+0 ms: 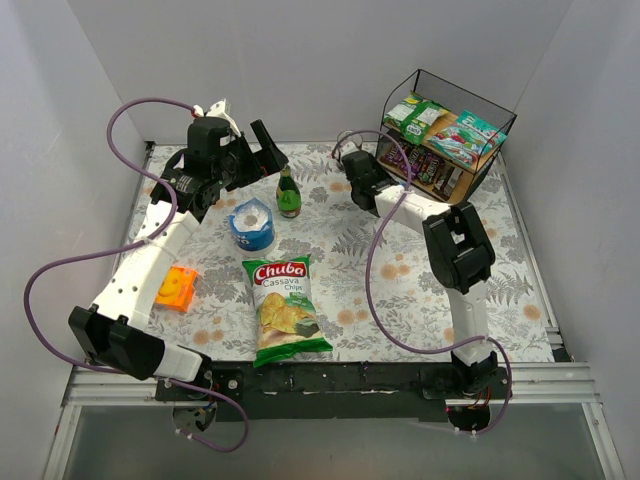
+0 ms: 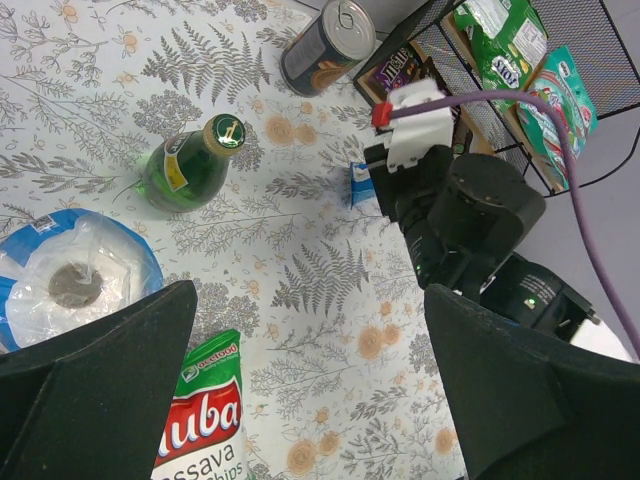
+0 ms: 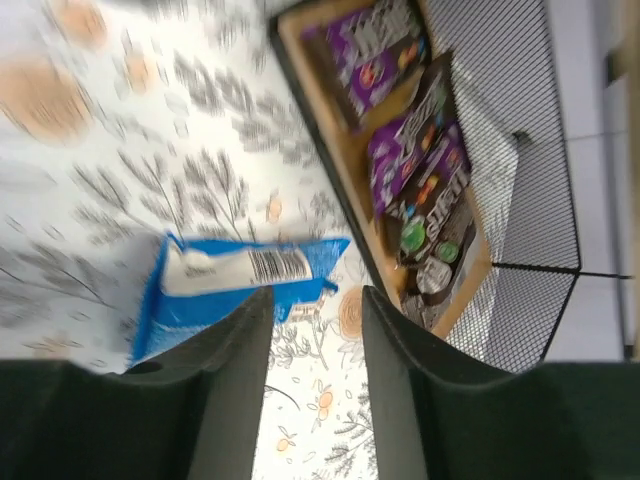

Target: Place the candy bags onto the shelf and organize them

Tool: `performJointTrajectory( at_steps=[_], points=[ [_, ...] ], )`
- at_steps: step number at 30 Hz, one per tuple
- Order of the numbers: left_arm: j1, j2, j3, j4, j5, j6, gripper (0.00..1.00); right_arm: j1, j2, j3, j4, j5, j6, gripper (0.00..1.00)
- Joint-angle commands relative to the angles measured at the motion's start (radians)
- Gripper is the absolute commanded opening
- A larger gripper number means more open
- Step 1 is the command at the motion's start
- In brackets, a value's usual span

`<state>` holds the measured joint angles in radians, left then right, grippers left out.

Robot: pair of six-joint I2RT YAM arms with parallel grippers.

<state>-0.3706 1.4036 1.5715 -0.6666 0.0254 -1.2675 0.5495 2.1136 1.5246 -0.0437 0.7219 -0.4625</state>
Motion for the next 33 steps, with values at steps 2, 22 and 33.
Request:
performJointTrajectory(
  at_steps=[2,22,33],
  points=[
    [-0.005,-0.008,0.039,-0.011,-0.012,0.016,0.98,0.069,0.043,0.179,-0.143,0.068,0.206,0.52],
    [-0.005,0.008,0.045,-0.008,-0.01,0.019,0.98,0.043,0.258,0.335,-0.338,-0.012,0.407,0.61],
    [-0.005,-0.002,0.038,-0.011,-0.013,0.022,0.98,0.007,0.258,0.276,-0.341,0.008,0.42,0.21]
  ],
)
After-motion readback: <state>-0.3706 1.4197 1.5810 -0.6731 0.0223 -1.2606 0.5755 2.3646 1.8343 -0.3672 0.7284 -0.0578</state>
